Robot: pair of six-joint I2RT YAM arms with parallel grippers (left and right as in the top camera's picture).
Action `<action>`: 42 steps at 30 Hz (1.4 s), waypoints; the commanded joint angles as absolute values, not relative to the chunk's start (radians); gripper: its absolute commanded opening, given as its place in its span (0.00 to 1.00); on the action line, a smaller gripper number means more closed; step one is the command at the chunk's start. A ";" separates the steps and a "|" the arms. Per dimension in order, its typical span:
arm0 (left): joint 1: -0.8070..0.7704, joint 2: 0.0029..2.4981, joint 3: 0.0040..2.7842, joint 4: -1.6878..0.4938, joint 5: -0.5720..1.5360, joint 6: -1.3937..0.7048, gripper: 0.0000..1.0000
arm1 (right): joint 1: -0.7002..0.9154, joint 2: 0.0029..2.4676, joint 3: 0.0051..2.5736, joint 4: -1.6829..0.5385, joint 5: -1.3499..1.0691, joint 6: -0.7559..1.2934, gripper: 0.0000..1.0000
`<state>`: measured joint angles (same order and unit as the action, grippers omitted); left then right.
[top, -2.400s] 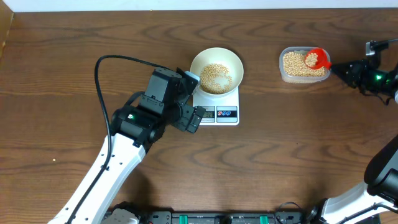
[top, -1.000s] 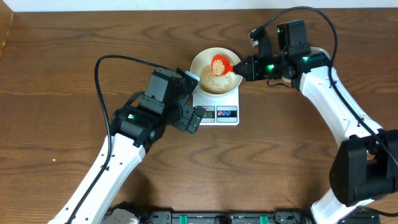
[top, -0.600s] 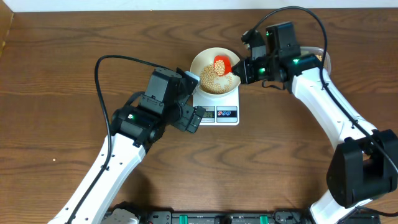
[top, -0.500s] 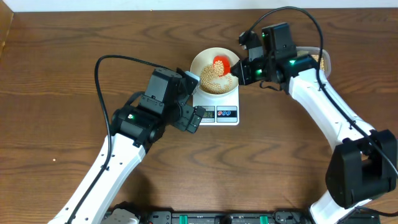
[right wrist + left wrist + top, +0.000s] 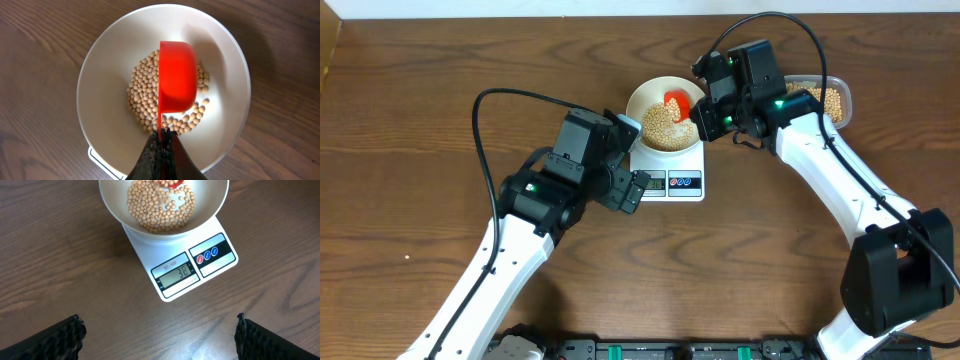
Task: Scoop item into bowl and weigh 50g on scale
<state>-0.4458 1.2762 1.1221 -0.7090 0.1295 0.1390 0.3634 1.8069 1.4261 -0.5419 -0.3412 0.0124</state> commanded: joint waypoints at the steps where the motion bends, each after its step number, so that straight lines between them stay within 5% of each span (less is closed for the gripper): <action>1: -0.442 1.274 1.118 -0.710 0.135 0.149 0.97 | 0.370 1.777 1.456 -0.543 -0.334 -0.017 0.01; 42: -0.442 1.274 1.118 -0.710 0.135 0.149 0.97 | 0.323 1.765 1.473 -0.558 -0.499 0.062 0.01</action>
<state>-0.4458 1.2762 1.1221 -0.7090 0.1295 0.1390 0.3237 1.8015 1.4448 -0.5549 -0.4942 0.0639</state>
